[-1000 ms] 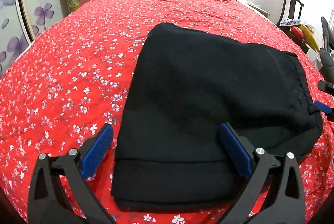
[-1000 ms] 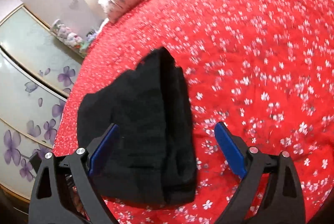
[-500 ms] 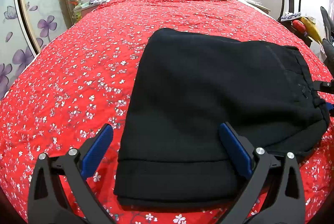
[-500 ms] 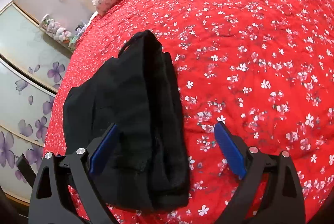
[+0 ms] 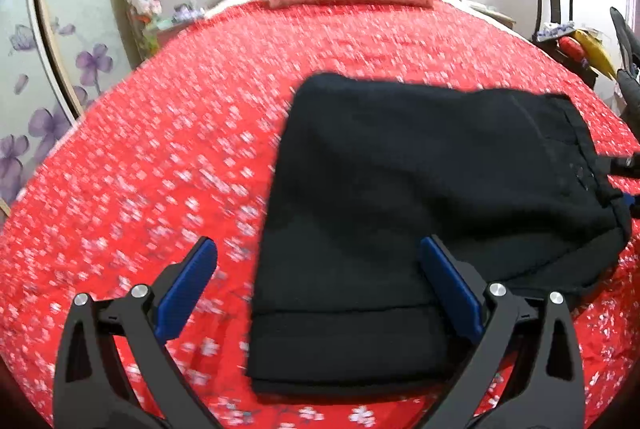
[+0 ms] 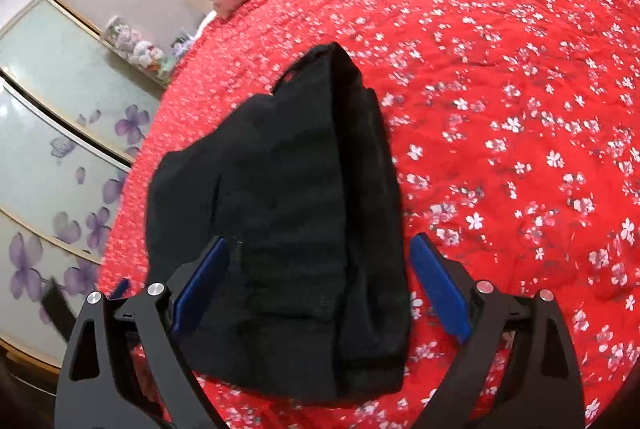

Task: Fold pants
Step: 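Close the right tool on the end of the folded trousers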

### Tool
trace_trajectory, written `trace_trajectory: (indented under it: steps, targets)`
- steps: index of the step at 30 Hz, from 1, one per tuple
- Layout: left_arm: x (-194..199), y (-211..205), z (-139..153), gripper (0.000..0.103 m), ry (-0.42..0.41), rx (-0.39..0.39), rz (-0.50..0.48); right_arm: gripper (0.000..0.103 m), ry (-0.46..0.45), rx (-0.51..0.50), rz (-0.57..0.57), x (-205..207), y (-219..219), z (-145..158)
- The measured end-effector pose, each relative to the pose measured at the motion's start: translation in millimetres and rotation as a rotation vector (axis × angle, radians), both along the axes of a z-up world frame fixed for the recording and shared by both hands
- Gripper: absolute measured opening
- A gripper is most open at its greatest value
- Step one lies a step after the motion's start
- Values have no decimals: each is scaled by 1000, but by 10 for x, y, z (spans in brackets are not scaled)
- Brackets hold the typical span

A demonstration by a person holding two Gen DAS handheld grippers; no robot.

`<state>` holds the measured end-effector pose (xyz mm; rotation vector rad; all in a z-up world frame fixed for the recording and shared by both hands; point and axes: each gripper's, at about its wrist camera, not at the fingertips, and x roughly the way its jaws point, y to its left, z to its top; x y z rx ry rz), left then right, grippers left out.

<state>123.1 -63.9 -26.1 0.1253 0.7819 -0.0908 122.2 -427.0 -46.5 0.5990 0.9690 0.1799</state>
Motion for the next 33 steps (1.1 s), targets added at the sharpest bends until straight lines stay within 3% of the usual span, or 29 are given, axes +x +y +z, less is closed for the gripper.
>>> trace_trajectory:
  steps: [4,12,16,20,27,33]
  targets:
    - [-21,156,141,101,-42,-50,16,93,-7,16,5,41,7,-45]
    - [121,551,81,101,50,-211,115,89,-42,40,34,64,111,11]
    - [124,624,58,101,64,-236,134,88,-48,65,29,76,69,10]
    - [98,561,94,101,30,-164,118,85,-46,60,-17,117,-3,-37]
    - [56,389,60,101,5,6,61,86,-29,11,38,206,151,-65]
    - [84,377,8,101,17,39,47,86,-90,-1,77,133,273,209]
